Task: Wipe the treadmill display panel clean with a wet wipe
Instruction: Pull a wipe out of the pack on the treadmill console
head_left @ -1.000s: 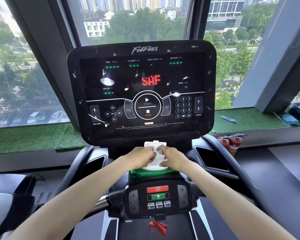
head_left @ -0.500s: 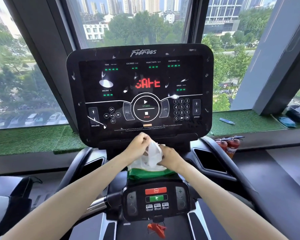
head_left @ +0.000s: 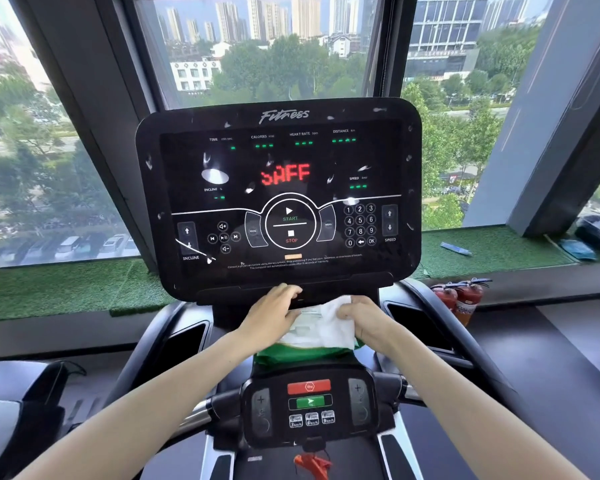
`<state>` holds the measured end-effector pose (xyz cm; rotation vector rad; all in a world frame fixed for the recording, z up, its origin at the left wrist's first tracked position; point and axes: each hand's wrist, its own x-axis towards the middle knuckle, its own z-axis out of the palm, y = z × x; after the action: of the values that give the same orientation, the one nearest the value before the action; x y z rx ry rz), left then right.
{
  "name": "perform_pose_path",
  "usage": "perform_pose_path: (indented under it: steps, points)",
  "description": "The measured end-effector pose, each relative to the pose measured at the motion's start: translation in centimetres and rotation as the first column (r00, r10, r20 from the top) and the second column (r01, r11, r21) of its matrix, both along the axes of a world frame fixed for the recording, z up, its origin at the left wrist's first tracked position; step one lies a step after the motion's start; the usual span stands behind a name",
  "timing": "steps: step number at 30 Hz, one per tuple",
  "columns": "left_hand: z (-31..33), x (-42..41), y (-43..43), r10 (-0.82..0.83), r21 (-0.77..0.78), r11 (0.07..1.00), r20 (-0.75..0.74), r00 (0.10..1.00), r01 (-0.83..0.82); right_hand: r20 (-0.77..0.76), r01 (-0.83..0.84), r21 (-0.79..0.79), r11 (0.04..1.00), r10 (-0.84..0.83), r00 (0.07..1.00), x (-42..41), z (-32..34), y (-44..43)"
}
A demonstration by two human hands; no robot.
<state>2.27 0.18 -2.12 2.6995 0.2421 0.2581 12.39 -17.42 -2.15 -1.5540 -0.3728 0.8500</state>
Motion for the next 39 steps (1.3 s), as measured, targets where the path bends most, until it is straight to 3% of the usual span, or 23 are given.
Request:
perform_pose_path:
  steps: [3,8,12,14,17,19,21,27,31,34,39]
  points:
    - [-0.1,-0.3,0.0,-0.067,-0.004,0.998,-0.045,0.997,0.066,-0.052,0.067,0.03,0.997,-0.066,0.996,0.6,0.1,-1.0]
    - [-0.8,-0.7,0.0,-0.226,0.08,0.958,-0.376,0.899,0.274,-0.06,0.034,-0.028,0.999,-0.035,0.998,0.5,-0.4,-1.0]
    - [0.6,0.1,-0.7,-0.205,0.179,0.912,-0.579,0.789,0.368,-0.078,0.025,-0.02,1.0,-0.026,0.997,0.2,-0.1,-0.5]
    - [1.2,0.4,-1.1,-0.166,0.156,0.934,-0.609,0.776,0.322,-0.078,0.056,-0.026,0.998,-0.058,0.995,0.0,0.2,-0.4]
    - [2.7,0.7,-1.8,-0.134,-0.188,0.981,-0.456,0.88,0.052,-0.087,0.087,-0.014,0.996,-0.088,0.992,-0.1,0.9,-0.3]
    - [3.8,0.4,-2.7,-0.086,-0.5,0.863,-0.301,0.95,-0.08,-0.115,0.054,-0.048,0.997,-0.06,0.992,0.0,1.1,-0.1]
    - [4.2,0.1,-3.3,-0.039,-0.655,0.743,-0.247,0.968,-0.137,-0.147,0.045,-0.046,0.998,-0.051,0.988,-0.1,1.3,0.1]
    - [5.7,1.0,-3.7,0.113,-0.751,0.637,-0.13,0.985,-0.172,-0.087,0.122,0.008,0.992,-0.121,0.989,-0.1,3.7,1.2]
    - [8.4,1.6,-3.6,0.172,-0.778,0.613,-0.043,0.984,-0.141,0.057,0.069,-0.083,0.994,-0.064,0.996,0.4,6.1,1.2]
    - [10.8,1.9,-3.3,0.192,-0.733,0.671,0.024,0.981,-0.113,0.14,0.066,-0.105,0.992,-0.051,0.989,0.8,8.0,1.2]
    - [14.2,2.1,-2.6,0.107,-0.575,0.818,0.117,0.987,-0.02,0.086,-0.035,0.051,0.998,0.03,0.996,1.3,10.7,1.6]
